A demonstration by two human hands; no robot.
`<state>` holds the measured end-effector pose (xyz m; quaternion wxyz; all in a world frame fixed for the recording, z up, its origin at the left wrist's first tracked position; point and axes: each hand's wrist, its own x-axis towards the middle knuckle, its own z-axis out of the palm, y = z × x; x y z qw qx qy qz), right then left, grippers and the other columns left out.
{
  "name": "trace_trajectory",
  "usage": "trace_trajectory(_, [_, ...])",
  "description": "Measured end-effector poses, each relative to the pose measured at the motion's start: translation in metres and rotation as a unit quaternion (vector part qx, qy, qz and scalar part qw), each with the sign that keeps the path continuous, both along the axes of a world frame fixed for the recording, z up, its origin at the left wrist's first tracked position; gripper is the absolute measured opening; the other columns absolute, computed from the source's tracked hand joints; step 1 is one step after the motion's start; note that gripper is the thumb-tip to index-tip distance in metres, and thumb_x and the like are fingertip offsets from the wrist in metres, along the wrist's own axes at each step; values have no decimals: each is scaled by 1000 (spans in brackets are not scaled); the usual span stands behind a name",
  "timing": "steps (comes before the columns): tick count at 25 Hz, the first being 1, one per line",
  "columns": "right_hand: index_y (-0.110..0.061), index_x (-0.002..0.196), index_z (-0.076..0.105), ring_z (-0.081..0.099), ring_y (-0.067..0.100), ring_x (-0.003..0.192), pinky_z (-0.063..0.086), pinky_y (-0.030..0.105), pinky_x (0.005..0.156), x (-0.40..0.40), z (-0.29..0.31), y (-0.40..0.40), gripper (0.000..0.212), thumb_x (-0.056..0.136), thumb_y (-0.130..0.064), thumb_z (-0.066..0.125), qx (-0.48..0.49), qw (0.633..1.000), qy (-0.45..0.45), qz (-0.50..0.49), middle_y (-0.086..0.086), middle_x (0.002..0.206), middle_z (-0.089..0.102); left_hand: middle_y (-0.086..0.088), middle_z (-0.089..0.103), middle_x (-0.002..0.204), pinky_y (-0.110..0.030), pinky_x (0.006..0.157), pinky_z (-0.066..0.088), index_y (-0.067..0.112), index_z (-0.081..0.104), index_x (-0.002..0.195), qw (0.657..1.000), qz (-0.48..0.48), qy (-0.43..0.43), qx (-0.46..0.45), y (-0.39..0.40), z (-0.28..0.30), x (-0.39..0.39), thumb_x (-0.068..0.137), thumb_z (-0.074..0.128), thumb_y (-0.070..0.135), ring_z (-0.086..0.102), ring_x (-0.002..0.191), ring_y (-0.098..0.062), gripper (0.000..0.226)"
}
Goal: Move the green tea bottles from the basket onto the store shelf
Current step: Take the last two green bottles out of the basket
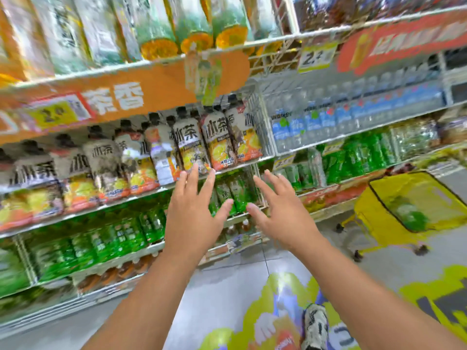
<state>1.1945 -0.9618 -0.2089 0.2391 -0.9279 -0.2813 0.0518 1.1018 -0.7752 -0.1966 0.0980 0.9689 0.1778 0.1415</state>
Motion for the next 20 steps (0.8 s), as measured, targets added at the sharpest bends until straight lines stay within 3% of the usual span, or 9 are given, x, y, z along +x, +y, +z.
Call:
trace_trajectory(3, [-31,165,25,7,25,161,14,43,130,-26,49,-29,84,91,-71,26,-30,999,-27,-30,1,175,15,-6,17,170,-49,125,19,32,31,159,999,-36,-5,15,-25,49,-12,94,43,70,13,155,-31,76])
trace_trajectory(9, [-30,166,21,5,22,161,10,41,130,-50,114,-126,74,102,-60,46,10,992,-46,-115,-2,175,11,4,0,172,-51,126,11,39,22,160,993,-118,1,-18,-107,125,-5,95,41,71,0,157,-24,76])
trace_trajectory(14, [-29,167,15,1,21,161,5,40,130,-43,139,-262,77,103,-63,40,-38,984,-78,-159,-3,176,5,4,0,172,-52,125,15,39,17,161,984,-175,17,9,-215,142,21,94,38,75,1,157,-24,79])
trace_trajectory(20, [-30,166,19,4,23,161,9,42,130,-41,151,-424,75,103,-63,41,-25,969,-85,-232,-1,175,10,2,5,172,-48,125,14,35,22,161,966,-256,11,-19,-377,150,58,94,41,71,2,157,-21,78])
